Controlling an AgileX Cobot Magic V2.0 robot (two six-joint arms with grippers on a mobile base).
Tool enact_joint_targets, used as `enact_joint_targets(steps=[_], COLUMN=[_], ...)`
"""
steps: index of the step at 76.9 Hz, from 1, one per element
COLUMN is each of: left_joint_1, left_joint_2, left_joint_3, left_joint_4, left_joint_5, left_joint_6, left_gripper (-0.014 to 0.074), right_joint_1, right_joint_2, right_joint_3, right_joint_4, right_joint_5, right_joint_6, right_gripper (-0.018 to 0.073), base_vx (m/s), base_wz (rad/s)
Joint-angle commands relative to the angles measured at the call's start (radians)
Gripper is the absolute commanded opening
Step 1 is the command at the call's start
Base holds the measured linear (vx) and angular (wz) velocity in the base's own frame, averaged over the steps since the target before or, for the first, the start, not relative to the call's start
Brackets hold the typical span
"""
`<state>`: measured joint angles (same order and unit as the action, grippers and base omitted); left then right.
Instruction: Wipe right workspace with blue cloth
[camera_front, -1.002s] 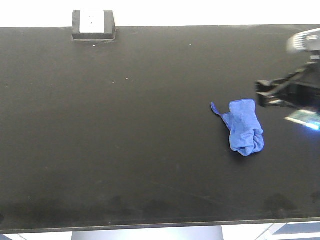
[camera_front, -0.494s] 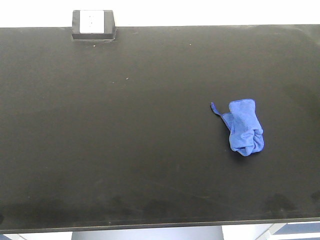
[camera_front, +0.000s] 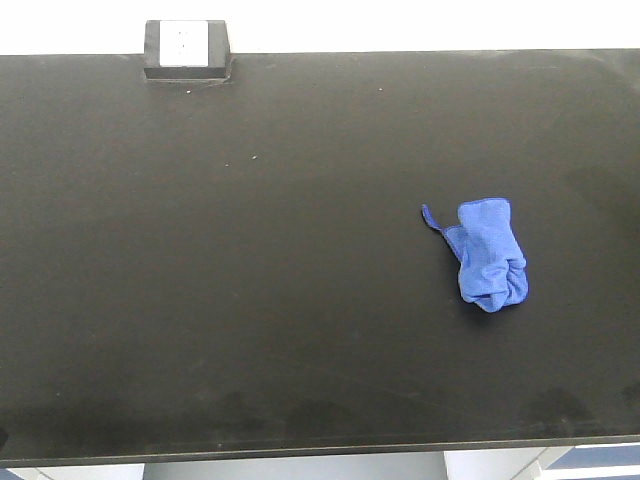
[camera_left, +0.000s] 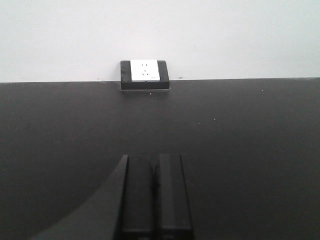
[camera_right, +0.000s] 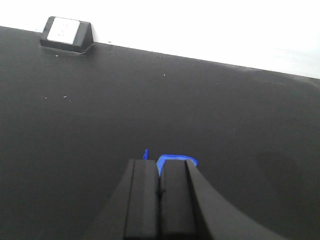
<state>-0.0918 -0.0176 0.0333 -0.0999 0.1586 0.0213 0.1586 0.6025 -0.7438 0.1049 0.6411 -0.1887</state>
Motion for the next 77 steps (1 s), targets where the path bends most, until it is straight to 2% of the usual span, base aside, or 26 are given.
enact_joint_targets(steps=[1, 6, 14, 31, 38, 44, 51, 55, 62, 77], left_joint_1=[0.001, 0.001, 0.001, 0.001, 0.001, 0.001, 0.001, 0.001, 0.001, 0.001], left_joint_2=[-0.008, -0.008, -0.008, -0.008, -0.008, -0.008, -0.008, -0.008, -0.008, -0.009], left_joint_3=[-0.025, -0.025, -0.025, -0.025, -0.025, -0.025, -0.025, -0.025, -0.025, -0.025], left_joint_4=[-0.004, -0.004, -0.004, -0.004, -0.004, -0.004, -0.004, -0.004, -0.004, -0.004], left_joint_5=[-0.084, -0.084, -0.084, -0.084, -0.084, -0.084, -0.084, -0.084, -0.084, -0.084], left_joint_6=[0.000, 0.000, 0.000, 0.000, 0.000, 0.000, 0.000, 0.000, 0.000, 0.001], left_gripper=[-0.0006, -0.0006, -0.0006, -0.0006, -0.0006, -0.0006, -0.0006, -0.0006, -0.0006, -0.0006], right_joint_1=[-0.005, -0.005, -0.005, -0.005, -0.006, -0.010, -0.061, -0.096, -0.135, -0.133], right_joint_2=[0.002, 0.000, -0.048, -0.314, -0.432, -0.512, -0.572, -0.595, -0.624, -0.622], right_joint_3=[-0.027, -0.024, 0.029, 0.431, 0.606, 0.718, 0.792, 0.789, 0.789, 0.790], right_joint_4=[0.013, 0.034, 0.002, -0.076, -0.076, -0.075, -0.066, -0.072, -0.097, -0.097], right_joint_5=[-0.070, -0.070, -0.131, -0.546, -0.641, -0.659, -0.655, -0.602, -0.595, -0.650], right_joint_6=[-0.001, 0.007, 0.006, 0.006, 0.007, 0.020, 0.060, 0.071, 0.071, 0.078], right_gripper=[-0.0008, -0.0008, -0.0008, -0.0008, -0.0008, -0.0008, -0.0008, -0.0008, -0.0008, -0.0008], base_vx=[0.00, 0.00, 0.00, 0.00, 0.00, 0.00, 0.00, 0.00, 0.00, 0.00], base_wz=[0.00, 0.00, 0.00, 0.00, 0.00, 0.00, 0.00, 0.00, 0.00, 0.00])
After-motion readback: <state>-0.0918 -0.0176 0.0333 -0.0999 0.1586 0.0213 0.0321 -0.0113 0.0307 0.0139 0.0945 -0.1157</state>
